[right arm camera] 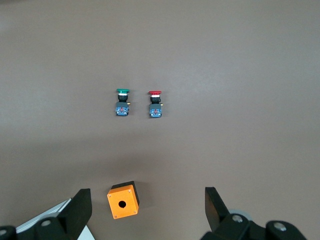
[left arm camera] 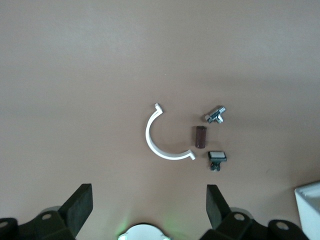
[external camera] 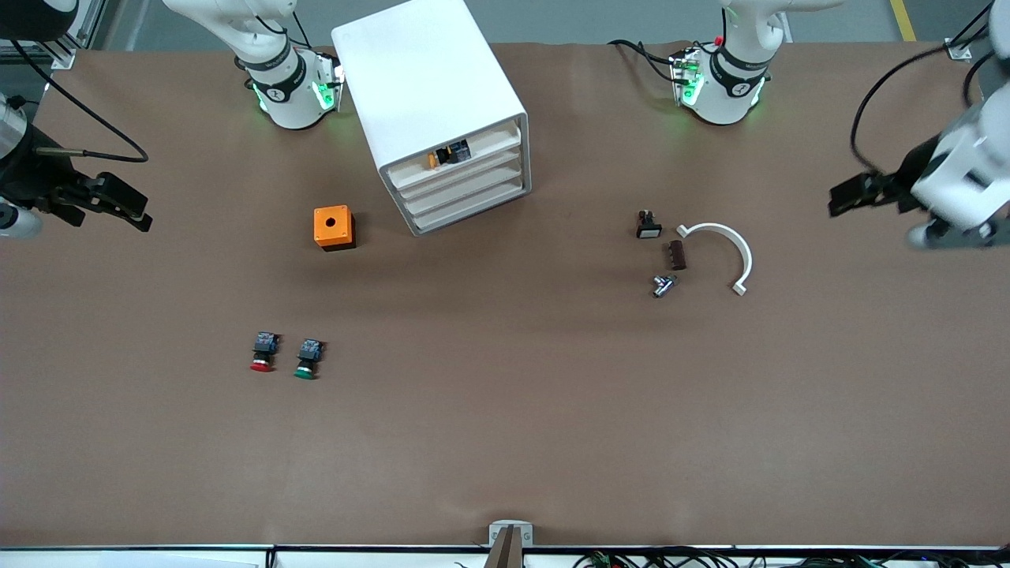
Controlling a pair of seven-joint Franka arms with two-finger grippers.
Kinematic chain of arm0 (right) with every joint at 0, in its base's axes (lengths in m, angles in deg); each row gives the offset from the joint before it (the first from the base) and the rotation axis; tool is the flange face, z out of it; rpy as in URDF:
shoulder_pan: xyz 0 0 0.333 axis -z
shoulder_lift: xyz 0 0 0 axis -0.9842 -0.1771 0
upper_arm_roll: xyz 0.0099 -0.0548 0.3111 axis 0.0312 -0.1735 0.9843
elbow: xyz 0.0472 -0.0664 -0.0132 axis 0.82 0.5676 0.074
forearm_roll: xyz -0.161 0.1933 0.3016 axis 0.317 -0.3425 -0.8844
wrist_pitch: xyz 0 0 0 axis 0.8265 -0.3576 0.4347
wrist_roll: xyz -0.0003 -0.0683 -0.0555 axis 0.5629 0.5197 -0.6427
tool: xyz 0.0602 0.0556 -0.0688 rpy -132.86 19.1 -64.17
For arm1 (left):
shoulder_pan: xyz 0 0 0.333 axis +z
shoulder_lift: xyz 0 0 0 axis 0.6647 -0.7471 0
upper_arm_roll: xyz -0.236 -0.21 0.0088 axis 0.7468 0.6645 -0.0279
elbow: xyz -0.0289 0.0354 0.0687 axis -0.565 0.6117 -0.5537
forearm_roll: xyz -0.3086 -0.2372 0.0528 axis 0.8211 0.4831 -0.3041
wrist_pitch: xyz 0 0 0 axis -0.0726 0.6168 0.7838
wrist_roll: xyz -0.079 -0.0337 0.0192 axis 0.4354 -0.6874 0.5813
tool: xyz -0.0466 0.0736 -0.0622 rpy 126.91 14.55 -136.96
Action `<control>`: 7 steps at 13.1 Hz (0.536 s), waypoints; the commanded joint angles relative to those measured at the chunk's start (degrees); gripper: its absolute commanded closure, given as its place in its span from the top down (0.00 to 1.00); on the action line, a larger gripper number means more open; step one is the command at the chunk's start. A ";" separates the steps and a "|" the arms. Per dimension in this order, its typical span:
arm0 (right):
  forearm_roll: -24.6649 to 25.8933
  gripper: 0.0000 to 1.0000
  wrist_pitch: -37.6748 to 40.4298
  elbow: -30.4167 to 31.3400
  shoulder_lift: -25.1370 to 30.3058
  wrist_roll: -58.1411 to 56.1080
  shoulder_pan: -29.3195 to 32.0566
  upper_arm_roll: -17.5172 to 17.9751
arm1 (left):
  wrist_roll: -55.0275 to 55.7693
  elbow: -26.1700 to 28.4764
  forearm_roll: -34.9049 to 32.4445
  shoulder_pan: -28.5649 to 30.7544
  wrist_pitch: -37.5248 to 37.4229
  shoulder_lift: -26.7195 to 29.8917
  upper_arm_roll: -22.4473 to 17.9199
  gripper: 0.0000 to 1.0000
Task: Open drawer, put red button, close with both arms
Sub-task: 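Reach the left gripper to the white cabinet's drawer handle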
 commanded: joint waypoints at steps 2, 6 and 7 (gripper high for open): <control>0.27 1.00 -0.10 -0.13 0.30 -0.72 1.29 0.97 | 13.33 -4.52 0.10 -4.74 -0.07 -8.93 0.24 1.00; 0.62 1.00 -1.69 0.22 -0.75 -0.72 0.85 1.23 | 27.56 -5.76 0.63 -9.82 0.90 -15.70 0.50 1.00; 0.80 1.00 -1.86 0.22 -1.71 -0.63 0.94 1.23 | 34.13 -5.76 0.71 -11.58 1.08 -16.85 0.50 1.00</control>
